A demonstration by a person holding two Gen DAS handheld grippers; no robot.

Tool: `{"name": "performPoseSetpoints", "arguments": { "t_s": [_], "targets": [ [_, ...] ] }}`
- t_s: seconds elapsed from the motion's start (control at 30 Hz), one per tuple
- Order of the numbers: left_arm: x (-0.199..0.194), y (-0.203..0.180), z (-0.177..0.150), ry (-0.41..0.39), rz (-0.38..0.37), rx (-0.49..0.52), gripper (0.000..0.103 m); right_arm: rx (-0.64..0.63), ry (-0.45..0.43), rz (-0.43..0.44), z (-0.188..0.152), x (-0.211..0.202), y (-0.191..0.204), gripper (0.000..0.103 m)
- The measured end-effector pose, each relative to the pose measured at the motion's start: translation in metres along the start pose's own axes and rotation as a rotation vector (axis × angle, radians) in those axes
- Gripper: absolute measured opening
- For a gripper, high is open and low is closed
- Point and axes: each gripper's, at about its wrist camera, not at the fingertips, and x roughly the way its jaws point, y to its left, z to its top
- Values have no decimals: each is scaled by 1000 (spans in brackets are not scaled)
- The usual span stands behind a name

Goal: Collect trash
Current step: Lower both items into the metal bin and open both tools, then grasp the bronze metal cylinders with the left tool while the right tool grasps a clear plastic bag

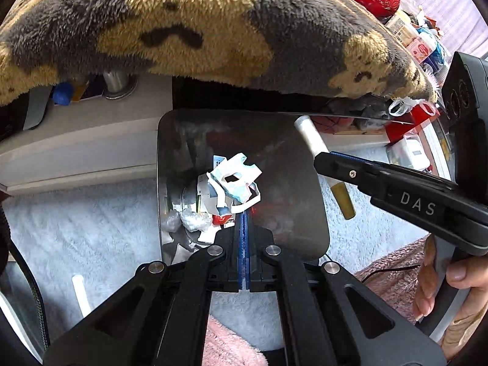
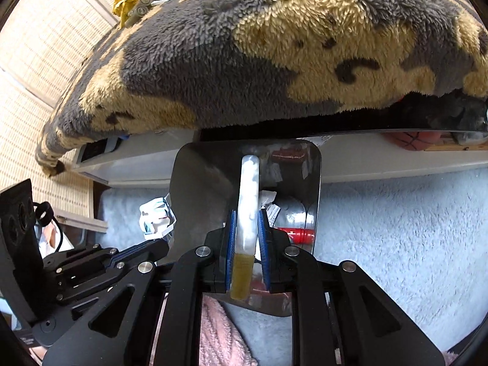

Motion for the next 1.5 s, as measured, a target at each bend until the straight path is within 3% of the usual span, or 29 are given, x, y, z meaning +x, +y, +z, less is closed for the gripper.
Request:
{"name": "performPoseSetpoints", "arguments": {
  "t_s": [0.2,0.27,0.3,0.4,0.47,0.53,0.67,0.93,1.1,1.5],
  "targets": [
    [0,2,1,6,10,-5,10,28,-4,2,3,-1,-5,18],
    [-3,2,1,-1,17,-3,22,31,-9,4,4,-4,-6,19],
    [-5,1,1,-5,21,-2,25,33,-11,2,4,-4,-6,23],
    [-15,0,0,-26,32,0,40,39,-36,0,4,-10,-9,54],
    [-25,-2,-1,-47,40,1,54,35,-58,-5,4,-16,-11,61],
    [-34,-3,-1,-65,47,-1,65,32,-81,-13,5,-24,-12,80],
    [-56,-3,0,-103,59,-1,80,15,-135,-49,5,-41,-15,87],
    [-96,-6,21,-185,66,16,86,15,-231,-47,29,-89,-11,88],
    [-109,1,48,-226,78,11,86,6,-296,-28,73,-117,-1,88],
    [-106,36,136,-273,129,-23,86,3,-312,-10,179,-97,18,87]
  ]
}}
